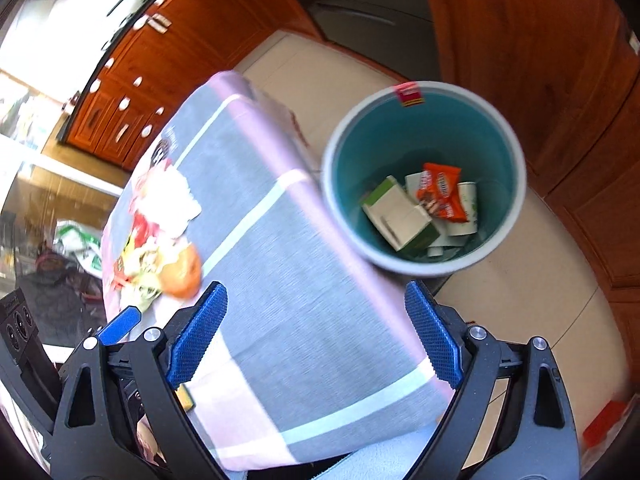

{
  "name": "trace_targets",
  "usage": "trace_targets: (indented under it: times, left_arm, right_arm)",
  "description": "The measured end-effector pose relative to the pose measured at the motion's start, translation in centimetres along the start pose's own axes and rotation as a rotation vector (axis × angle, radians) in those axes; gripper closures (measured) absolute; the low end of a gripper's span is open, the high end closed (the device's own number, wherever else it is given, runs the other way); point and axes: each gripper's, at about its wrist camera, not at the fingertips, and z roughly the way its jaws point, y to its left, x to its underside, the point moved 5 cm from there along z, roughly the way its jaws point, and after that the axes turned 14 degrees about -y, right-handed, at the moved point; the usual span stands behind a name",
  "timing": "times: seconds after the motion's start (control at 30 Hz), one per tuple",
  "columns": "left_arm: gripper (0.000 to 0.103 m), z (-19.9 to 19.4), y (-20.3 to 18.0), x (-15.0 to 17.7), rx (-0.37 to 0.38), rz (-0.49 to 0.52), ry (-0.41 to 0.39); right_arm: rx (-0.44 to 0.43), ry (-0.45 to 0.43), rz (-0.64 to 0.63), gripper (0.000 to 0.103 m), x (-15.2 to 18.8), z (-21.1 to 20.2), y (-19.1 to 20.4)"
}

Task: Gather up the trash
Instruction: 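Return both tools to the table toward the remaining trash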

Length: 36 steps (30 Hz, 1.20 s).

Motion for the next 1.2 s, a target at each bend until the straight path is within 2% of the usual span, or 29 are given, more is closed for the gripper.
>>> trace_targets:
  times: [0.33,0.6,0.93,1.2]
  left_arm:
    - [0.004,-4.7,6.9,4.4,-0.107,-0.112,-0.007]
    - [0.004,-5.9,11.8,8.4,-0.183,-0.243,0.02]
    - [0.004,-4.8,12.5,11.8,-0.249,-0.318,0.069]
    - [0.004,-3.1,12.5,12.7,-0.277,-0.356,0.122]
  right_arm:
    - [-0.022,0.051,-0.138,0.017,4.6,-0.8,6.4]
    - [-0.053,0.074,-0.205,0.017,7.5,-0.9,9.6]
    - [-0.057,0.135,-0.201,0.017,10.2,0.9,8.9]
    - [-0.063,0.155,-0.189,0.017,10.6,1.8,8.2]
